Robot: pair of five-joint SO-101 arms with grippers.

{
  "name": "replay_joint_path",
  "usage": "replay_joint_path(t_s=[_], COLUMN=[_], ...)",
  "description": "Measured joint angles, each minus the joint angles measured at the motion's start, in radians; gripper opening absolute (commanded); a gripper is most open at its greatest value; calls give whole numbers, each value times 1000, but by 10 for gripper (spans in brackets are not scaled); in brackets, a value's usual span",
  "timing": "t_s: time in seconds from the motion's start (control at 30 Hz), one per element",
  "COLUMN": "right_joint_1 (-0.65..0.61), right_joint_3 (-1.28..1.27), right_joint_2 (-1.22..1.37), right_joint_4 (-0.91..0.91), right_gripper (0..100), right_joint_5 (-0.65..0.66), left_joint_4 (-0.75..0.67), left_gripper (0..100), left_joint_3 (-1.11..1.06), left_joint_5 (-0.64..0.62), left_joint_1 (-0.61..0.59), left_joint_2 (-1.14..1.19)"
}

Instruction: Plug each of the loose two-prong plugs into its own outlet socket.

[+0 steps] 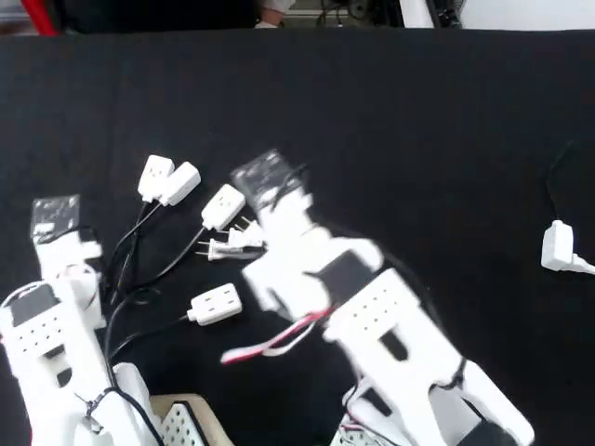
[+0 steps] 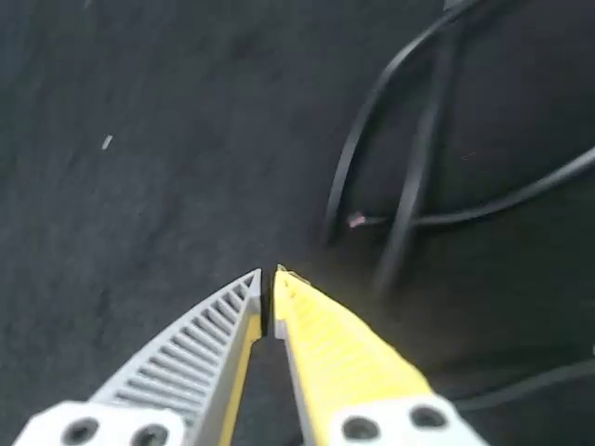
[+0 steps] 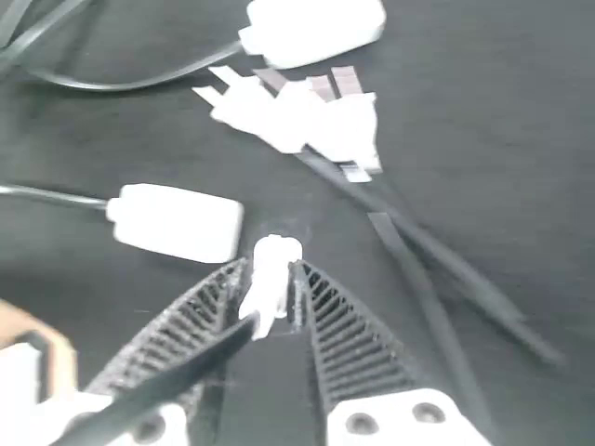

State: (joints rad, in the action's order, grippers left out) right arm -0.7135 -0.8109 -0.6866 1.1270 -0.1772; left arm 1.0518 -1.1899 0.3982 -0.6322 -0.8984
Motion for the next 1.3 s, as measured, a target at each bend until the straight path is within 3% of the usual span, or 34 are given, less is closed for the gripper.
replay_joint_path(t_s=[0.33, 0.7, 1.03, 1.3], right_joint_1=[-212, -201, -126, -101], right_joint_3=[-110, -112, -63, -52], right_joint_2=[52, 57, 290, 315], right_joint_4=[-173, -190, -279, -278], right_gripper=[12, 12, 12, 12], right_joint_5=[-311, -394, -414, -416], left_joint_4=[-106, -107, -107, -107], left_gripper=[30, 31, 30, 30], left_joint_3=[-135, -141, -141, -141], left_joint_5=[157, 163, 163, 163], left_joint_1=[-61, -61, -61, -61], left_joint_2=[0, 0, 0, 0])
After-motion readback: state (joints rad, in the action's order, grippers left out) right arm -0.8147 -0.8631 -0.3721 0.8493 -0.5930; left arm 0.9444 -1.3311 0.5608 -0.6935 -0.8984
